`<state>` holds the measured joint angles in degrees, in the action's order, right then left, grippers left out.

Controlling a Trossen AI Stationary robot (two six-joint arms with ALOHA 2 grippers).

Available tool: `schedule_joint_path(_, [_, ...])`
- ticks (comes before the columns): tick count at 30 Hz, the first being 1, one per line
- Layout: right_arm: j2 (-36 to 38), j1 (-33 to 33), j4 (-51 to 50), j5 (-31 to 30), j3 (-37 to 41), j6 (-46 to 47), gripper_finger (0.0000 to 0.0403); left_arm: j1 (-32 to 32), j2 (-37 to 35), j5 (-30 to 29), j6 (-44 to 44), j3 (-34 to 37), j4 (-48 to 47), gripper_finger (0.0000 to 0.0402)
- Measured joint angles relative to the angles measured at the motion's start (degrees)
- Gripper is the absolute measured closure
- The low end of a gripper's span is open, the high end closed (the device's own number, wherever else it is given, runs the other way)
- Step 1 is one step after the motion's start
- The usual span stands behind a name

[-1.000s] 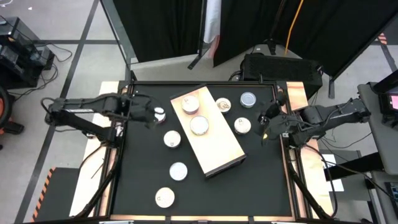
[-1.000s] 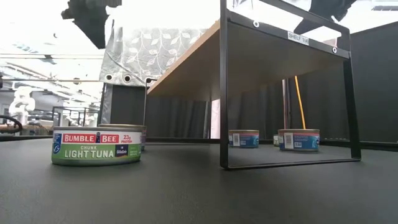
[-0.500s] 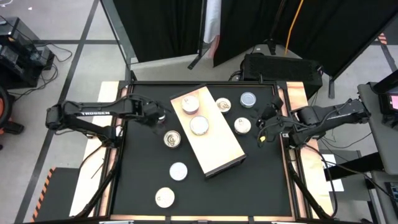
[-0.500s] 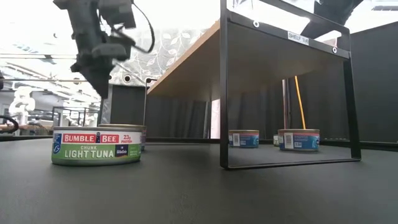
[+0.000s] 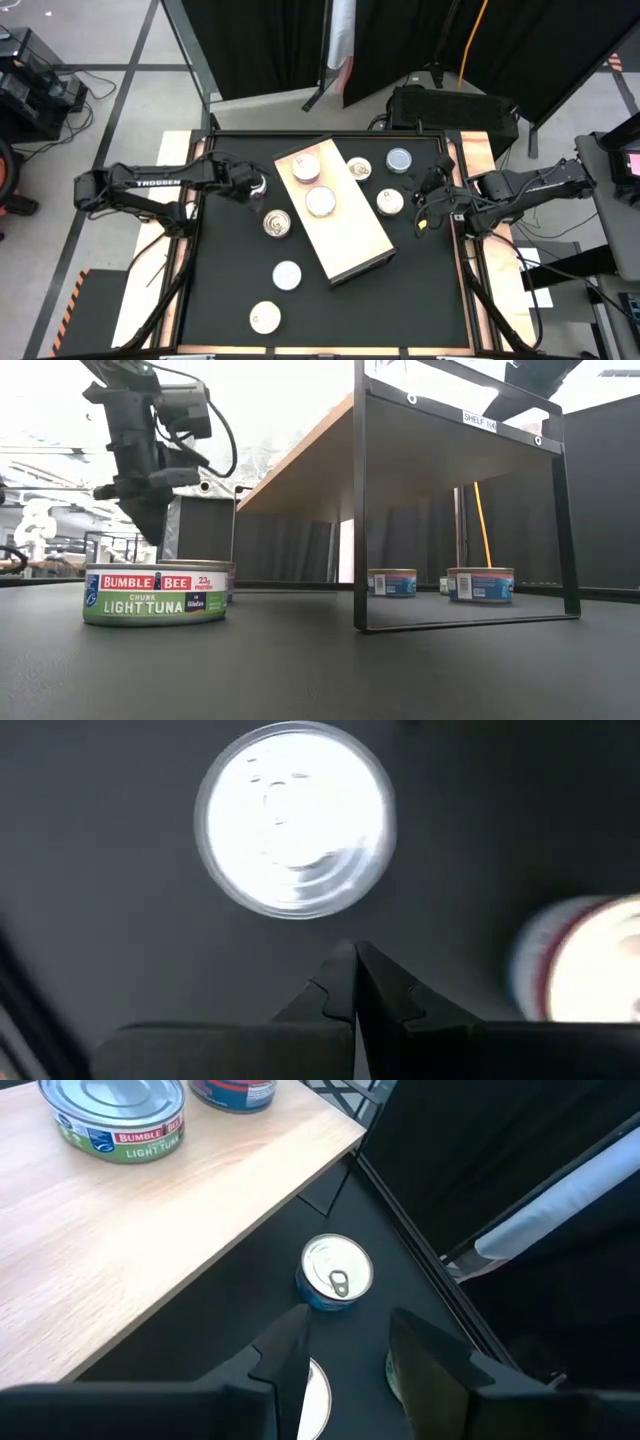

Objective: Stack canned seafood by type on shelf
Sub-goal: Put the red tuna can on the shelf

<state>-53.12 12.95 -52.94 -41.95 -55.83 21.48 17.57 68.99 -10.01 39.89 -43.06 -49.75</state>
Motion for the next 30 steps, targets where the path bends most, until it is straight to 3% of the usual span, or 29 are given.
schedule_joint_path(11, [0.0,0.0,1.3,0.0,0.0,-0.1,0.0273,3.2,3.6,-0.2,-1.5,3.1,6.0,0.0398])
schedule_joint_path(17, [0.0,0.0,1.3,0.0,0.0,-0.1,0.0273,3.8,7.2,0.7,-2.9,3.0,6.3,0.0398])
schedule_joint_path(30, [0.0,0.0,1.2,0.0,0.0,-1.1,0.0273,3.8,7.7,2.1,-2.8,2.4,5.6,0.0398])
